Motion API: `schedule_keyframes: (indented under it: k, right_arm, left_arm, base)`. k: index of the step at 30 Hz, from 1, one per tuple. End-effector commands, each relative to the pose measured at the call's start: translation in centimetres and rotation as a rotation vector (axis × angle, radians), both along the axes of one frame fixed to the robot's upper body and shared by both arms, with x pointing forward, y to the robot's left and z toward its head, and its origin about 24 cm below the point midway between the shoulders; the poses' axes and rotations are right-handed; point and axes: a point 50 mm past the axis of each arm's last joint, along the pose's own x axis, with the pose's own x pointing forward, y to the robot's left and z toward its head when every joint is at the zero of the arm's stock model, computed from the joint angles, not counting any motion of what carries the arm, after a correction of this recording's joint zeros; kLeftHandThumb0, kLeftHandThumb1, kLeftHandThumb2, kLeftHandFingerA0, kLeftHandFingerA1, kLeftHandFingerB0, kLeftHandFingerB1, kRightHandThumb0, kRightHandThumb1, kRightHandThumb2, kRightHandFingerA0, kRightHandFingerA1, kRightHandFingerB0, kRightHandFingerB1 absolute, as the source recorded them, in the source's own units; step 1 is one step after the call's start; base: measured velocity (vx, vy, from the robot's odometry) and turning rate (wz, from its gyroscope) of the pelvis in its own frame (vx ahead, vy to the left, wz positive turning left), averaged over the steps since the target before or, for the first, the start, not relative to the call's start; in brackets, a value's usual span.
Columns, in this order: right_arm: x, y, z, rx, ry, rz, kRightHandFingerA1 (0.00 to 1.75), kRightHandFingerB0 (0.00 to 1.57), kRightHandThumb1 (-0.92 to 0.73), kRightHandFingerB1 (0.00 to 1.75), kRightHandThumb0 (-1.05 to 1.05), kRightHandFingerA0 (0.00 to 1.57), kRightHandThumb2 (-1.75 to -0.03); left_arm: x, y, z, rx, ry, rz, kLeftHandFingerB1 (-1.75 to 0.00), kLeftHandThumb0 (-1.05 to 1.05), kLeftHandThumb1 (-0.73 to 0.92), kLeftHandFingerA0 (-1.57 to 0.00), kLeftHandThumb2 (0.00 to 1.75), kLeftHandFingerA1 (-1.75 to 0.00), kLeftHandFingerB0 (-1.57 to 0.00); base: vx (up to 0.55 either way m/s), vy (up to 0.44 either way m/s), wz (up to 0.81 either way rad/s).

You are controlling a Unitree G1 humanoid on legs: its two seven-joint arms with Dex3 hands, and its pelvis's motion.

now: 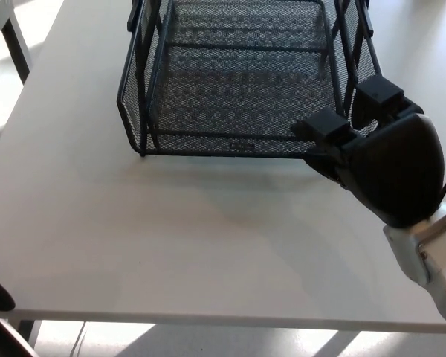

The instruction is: The robot uses its right hand to grab the drawer kept on the middle of the desk and pull it out towards the robot

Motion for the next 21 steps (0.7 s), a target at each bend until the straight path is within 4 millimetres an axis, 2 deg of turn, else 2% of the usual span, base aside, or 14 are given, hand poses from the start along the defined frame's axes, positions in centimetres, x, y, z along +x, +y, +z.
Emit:
schedule_keyframes:
  k: [1,13,21]
  right_arm:
    - [-0.4,-0.8,-1.1,-0.045,0.084,-0.035,1.54,0.93,-0.55,0.65,-0.42,0.95,-0.57]
    - [-0.9,-0.4,-1.7,-0.035,0.098,-0.028,1.53,0.93,-0.56,0.66,-0.44,0.95,-0.57]
    - [-2.7,-0.2,-2.4,-0.011,0.114,0.008,1.60,0.94,-0.52,0.62,-0.41,0.92,-0.56]
  left_arm:
    - [0.0,0.0,0.2,0.029,0.006,-0.027,-0.63,-0.29,0.55,-0.79,0.56,-0.90,-0.81]
    - [-0.1,0.0,0.2,0.017,0.001,-0.026,-0.63,-0.28,0.55,-0.80,0.56,-0.90,-0.81]
    - [-0.2,0.1,0.1,0.019,0.005,-0.025,-0.63,-0.27,0.54,-0.80,0.56,-0.90,-0.81]
  base:
    - [0.00,0.000,0.00]
    - [0.00,0.000,0.00]
    - [0.00,0.000,0.00]
